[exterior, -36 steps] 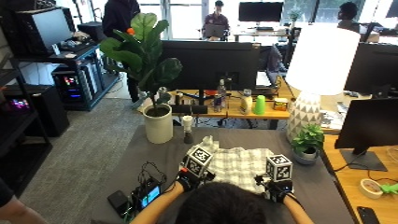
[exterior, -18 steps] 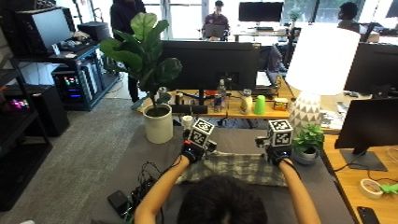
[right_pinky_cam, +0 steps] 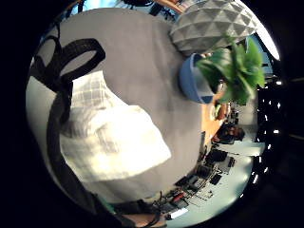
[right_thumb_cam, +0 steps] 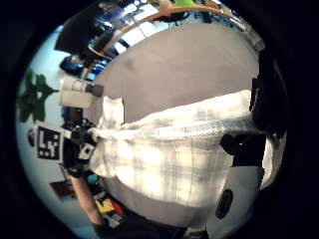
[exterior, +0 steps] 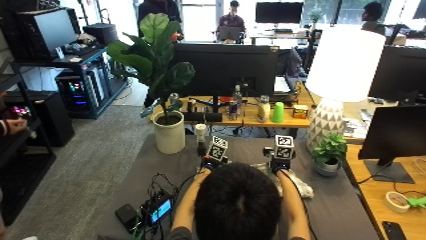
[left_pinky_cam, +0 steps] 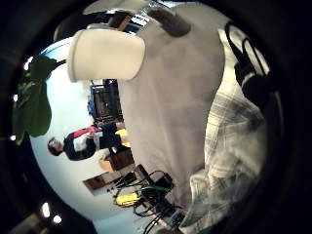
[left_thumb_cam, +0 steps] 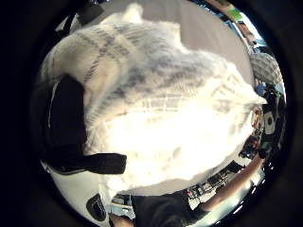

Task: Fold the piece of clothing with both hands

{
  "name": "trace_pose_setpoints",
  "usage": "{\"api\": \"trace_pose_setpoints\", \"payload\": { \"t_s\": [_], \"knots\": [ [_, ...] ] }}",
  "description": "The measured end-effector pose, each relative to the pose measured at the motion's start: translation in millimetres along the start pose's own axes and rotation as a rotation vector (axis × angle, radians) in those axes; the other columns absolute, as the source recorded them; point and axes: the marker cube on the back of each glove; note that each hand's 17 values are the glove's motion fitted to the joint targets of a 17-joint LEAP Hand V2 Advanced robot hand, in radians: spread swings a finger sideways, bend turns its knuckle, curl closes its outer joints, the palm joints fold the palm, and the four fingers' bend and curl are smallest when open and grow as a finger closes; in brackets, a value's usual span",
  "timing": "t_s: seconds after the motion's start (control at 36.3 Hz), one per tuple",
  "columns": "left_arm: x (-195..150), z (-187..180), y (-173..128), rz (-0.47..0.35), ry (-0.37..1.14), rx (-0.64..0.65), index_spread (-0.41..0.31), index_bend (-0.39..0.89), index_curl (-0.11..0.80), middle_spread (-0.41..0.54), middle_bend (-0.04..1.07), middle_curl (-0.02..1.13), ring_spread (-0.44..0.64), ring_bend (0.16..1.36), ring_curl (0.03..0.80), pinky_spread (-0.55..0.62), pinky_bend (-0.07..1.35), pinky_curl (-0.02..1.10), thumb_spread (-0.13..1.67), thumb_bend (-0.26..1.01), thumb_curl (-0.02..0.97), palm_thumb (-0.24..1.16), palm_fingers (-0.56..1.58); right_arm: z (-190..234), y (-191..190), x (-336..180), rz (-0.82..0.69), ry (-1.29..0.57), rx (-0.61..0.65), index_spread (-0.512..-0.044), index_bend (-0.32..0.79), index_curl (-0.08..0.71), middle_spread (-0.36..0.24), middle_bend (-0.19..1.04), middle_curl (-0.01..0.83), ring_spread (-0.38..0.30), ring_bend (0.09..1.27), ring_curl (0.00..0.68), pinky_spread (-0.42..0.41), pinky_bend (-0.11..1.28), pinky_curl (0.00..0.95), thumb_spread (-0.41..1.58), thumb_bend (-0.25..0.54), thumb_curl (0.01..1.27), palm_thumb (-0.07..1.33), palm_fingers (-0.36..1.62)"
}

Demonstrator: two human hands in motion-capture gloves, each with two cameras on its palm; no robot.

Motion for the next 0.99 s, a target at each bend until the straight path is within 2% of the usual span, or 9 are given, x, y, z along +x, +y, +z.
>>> {"api": "trace_pose_setpoints", "payload": {
  "t_s": [0.17,0.19,0.3,0.39,0.5,0.69,0.77,0.85,0.99],
  "knots": [
    [-5.3,-8.8,-11.6,-0.021,-0.068,0.195,-0.237,0.13,0.44,-0.299,0.33,0.54,-0.32,0.48,0.418,-0.29,0.32,0.43,1.52,0.15,0.314,0.31,0.94,-2.9,-2.6,12.9,0.007,0.006,0.102,-0.272,0.22,0.58,-0.164,0.39,0.542,-0.227,0.55,0.505,-0.239,0.47,0.461,0.27,-0.035,0.71,1.05,1.1],
    [-6.9,-14.0,-9.5,-0.027,-0.069,0.218,-0.222,0.12,0.434,-0.272,0.21,0.51,-0.3,0.48,0.421,-0.27,0.33,0.43,1.48,0.13,0.295,0.28,0.8,-7.3,-2.1,16.1,0.005,0.013,0.122,-0.262,0.13,0.551,-0.15,0.35,0.528,-0.218,0.55,0.504,-0.218,0.49,0.467,0.33,-0.038,0.71,1.04,1.01],
    [-8.5,-32.2,14.5,-0.012,-0.038,0.192,-0.2,0.15,0.43,-0.235,0.14,0.49,-0.26,0.47,0.422,-0.21,0.33,0.44,1.43,0.09,0.275,0.25,0.72,-27.9,7.5,34.8,0.028,0.036,0.157,-0.252,0.04,0.5,-0.141,0.31,0.52,-0.202,0.55,0.508,-0.184,0.53,0.477,0.48,-0.02,0.71,1.03,0.91],
    [-1.4,-50.0,35.5,0.032,0.028,0.237,-0.191,0.16,0.424,-0.221,0.12,0.44,-0.24,0.45,0.407,-0.17,0.31,0.42,1.4,0.08,0.268,0.25,0.7,-39.9,27.3,52.7,0.077,0.022,0.08,-0.245,0.04,0.453,-0.136,0.3,0.51,-0.196,0.56,0.498,-0.162,0.51,0.466,0.6,-0.021,0.7,1.01,0.91],
    [18.3,-52.4,61.1,0.094,0.092,0.229,-0.183,0.16,0.421,-0.196,0.12,0.41,-0.21,0.44,0.397,-0.15,0.32,0.41,1.37,0.06,0.259,0.25,0.7,-40.1,62.3,73.1,0.176,-0.013,-0.143,-0.239,0.05,0.403,-0.124,0.29,0.502,-0.179,0.57,0.485,-0.135,0.49,0.449,0.74,-0.032,0.68,0.95,0.92],
    [56.1,7.9,76.3,0.115,0.078,-0.068,-0.175,0.15,0.408,-0.163,0.09,0.37,-0.2,0.46,0.396,-0.15,0.38,0.41,1.35,0.03,0.241,0.24,0.71,0.7,98.7,99.7,0.311,-0.03,-0.369,-0.234,0.08,0.362,-0.079,0.28,0.494,-0.114,0.5,0.472,-0.033,0.48,0.448,1.0,-0.042,0.6,0.79,0.76],
    [63.1,31.3,69.0,0.102,0.112,-0.099,-0.159,0.12,0.396,-0.119,0.07,0.35,-0.16,0.49,0.411,-0.12,0.41,0.43,1.35,0.01,0.227,0.21,0.58,22.5,115.6,107.6,0.391,-0.06,-0.485,-0.226,0.07,0.341,-0.054,0.24,0.479,-0.063,0.46,0.456,0.049,0.48,0.442,1.06,-0.045,0.57,0.74,0.65],
    [63.1,42.2,58.6,0.06,0.193,-0.052,-0.139,0.14,0.393,-0.073,0.08,0.33,-0.11,0.51,0.423,-0.08,0.41,0.44,1.36,-0.01,0.215,0.19,0.48,37.7,119.4,111.9,0.423,-0.091,-0.483,-0.216,0.08,0.323,-0.023,0.2,0.461,-0.012,0.43,0.441,0.119,0.5,0.437,1.11,-0.036,0.54,0.71,0.54],
    [64.0,44.3,56.9,0.095,0.259,-0.034,-0.131,0.16,0.385,-0.039,0.1,0.3,-0.07,0.52,0.406,-0.04,0.42,0.42,1.36,0.0,0.214,0.2,0.46,49.4,116.3,109.3,0.404,-0.133,-0.419,-0.211,0.04,0.27,0.009,0.19,0.443,0.04,0.45,0.427,0.187,0.54,0.426,1.15,-0.029,0.5,0.68,0.48]
  ]
}}
